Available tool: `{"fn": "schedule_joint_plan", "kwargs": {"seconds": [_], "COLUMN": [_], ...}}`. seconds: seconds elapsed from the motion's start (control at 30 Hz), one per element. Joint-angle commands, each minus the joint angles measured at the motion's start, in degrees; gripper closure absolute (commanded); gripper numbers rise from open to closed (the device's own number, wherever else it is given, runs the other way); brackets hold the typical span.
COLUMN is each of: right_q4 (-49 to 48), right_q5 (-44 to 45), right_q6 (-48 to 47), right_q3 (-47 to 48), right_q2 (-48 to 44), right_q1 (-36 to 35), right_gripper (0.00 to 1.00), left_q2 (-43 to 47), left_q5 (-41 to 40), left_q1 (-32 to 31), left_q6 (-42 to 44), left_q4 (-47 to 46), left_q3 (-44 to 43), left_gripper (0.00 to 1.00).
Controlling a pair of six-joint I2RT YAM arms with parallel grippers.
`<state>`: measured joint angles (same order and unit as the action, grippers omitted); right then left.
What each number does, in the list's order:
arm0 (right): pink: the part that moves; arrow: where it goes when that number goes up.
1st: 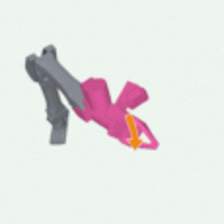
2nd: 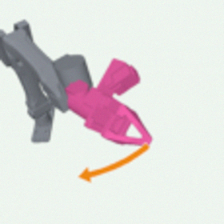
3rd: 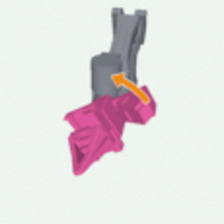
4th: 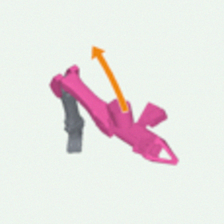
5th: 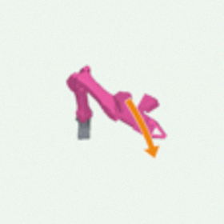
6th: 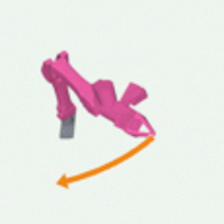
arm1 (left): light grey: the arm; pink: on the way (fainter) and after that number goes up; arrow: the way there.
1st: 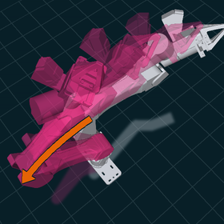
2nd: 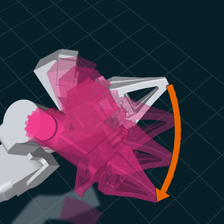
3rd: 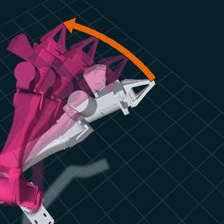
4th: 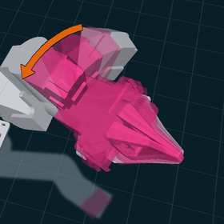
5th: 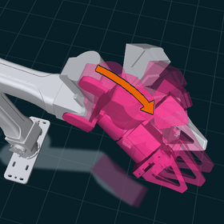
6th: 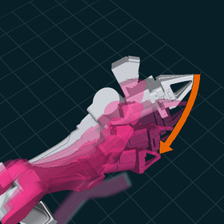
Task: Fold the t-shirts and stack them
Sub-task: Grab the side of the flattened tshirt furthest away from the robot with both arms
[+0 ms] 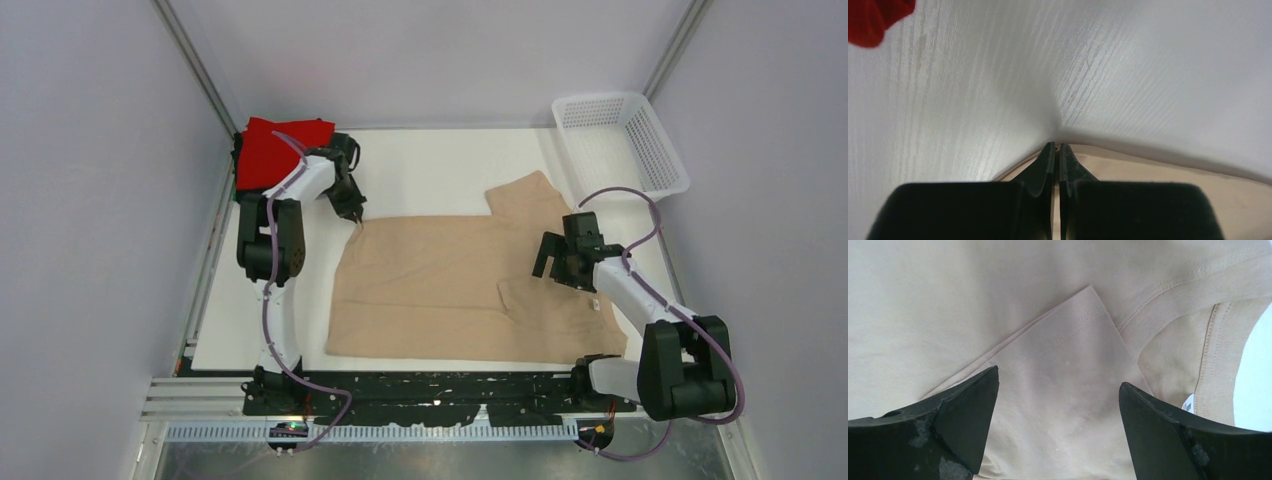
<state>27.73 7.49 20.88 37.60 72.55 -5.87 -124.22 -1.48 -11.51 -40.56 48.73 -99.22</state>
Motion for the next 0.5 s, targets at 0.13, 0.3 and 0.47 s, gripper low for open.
{"fn": "schedule_joint_plan", "kwargs": {"seconds": [0.13,0.3,0.47], "right_q4": [-7.11,-9.15,-6.95], "right_q5": [-1.23,1.53,5.02], "right_q6": [-1.13,-1.74,-2.70], "right_q3": [8.84,21.75,43.82], "right_q2": [-2.53,9.74,29.86], "right_q1": [-1.56,-4.56,-4.81], "right_gripper": [0.05,0.05,0.05], "left_q2": [6.82,6.53,6.01], "left_q5": [0.49,2.88,5.30], "left_q1": [0.17,0.17,0.14], "left_q6": [3.94,5.40,6.18], "left_q4": [-2.64,-3.46,-4.16], "left_q3": [3.17,3.61,3.97], "left_gripper": [1.00,1.00,1.00]}}
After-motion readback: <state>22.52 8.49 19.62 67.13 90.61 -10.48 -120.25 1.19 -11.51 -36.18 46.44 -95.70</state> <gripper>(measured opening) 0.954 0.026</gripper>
